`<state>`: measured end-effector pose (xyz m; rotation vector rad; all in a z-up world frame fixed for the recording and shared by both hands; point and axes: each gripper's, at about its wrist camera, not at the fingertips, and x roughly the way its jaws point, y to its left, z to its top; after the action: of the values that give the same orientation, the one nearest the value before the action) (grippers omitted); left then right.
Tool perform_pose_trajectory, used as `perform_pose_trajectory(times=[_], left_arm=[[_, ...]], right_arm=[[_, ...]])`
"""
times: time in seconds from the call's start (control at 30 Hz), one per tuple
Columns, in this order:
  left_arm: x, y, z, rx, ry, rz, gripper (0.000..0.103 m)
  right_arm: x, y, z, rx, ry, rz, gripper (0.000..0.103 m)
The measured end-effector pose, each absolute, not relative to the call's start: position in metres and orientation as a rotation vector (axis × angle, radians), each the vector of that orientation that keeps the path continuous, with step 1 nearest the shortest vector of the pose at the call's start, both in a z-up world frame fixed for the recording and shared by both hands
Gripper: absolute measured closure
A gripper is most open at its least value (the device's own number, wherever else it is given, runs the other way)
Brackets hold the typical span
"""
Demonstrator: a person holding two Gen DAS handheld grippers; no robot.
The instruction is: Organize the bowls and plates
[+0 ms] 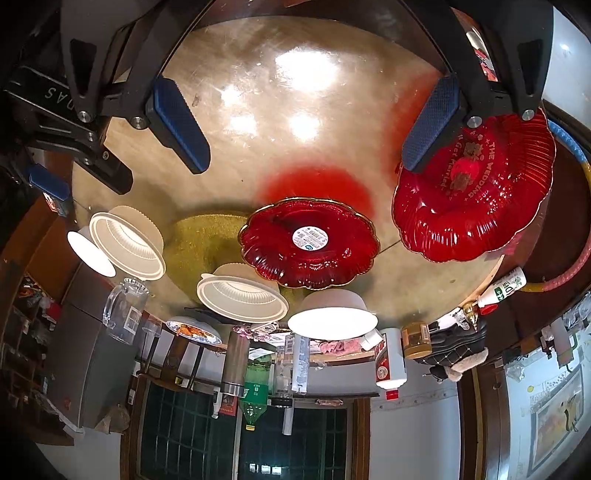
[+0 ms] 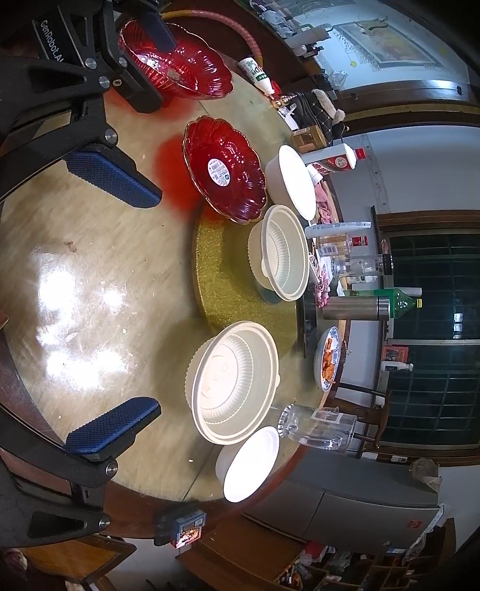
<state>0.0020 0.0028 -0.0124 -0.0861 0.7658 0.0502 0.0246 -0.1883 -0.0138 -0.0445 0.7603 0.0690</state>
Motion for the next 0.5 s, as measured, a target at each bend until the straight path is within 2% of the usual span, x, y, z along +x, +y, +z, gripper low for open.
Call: perform_pose_trajectory(times=[0.5], left_arm=[[0.0023, 0.0065, -0.0159, -0.105, 0.773, 0.049, 0.000]], right_arm=[[0.0301, -0.1826, -0.0190, -0.054, 0.771, 0.074, 0.000]])
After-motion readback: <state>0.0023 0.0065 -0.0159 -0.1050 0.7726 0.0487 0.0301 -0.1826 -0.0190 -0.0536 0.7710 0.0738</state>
